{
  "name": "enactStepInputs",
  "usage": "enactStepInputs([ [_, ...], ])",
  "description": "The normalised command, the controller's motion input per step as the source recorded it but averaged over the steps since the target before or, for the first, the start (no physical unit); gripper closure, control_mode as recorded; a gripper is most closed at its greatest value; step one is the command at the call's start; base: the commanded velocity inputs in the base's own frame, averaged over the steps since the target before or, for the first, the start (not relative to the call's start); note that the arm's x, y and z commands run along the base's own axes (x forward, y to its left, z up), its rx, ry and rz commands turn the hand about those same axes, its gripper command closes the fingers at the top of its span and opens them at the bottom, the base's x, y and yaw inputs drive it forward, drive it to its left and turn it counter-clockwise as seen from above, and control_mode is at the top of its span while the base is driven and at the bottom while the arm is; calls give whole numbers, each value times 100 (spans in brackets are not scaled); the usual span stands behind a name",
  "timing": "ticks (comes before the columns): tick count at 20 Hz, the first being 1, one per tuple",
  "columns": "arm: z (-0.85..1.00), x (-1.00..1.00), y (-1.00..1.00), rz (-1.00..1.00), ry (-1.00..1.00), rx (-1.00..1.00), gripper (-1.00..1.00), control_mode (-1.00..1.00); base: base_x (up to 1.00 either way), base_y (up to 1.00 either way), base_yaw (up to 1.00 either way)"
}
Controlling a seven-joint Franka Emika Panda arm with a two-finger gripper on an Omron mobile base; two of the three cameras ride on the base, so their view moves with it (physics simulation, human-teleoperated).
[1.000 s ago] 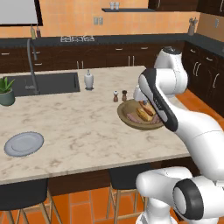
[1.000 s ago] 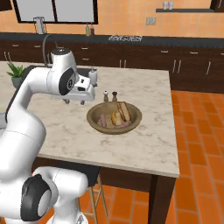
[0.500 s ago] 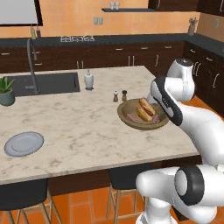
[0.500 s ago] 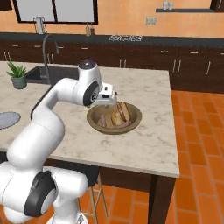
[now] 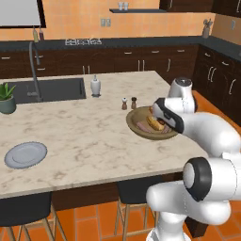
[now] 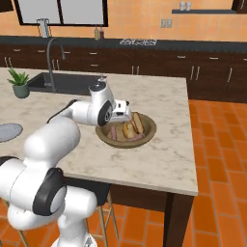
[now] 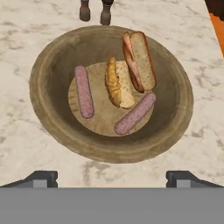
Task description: Place one bun and one sausage from the bowl on each plate.
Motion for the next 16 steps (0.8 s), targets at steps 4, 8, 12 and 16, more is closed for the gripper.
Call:
enactStepInputs([
  [4, 0, 62, -15, -2, 0, -1, -100, -100, 0, 0, 0],
  [8, -6, 61, -7, -2, 0, 0, -100, -100, 0, 0, 0],
  [12, -35, 60, -14, -3, 2, 0, -100, -100, 0, 0, 0],
  [16, -47, 55, -19, -1, 1, 0, -100, -100, 0, 0, 0],
])
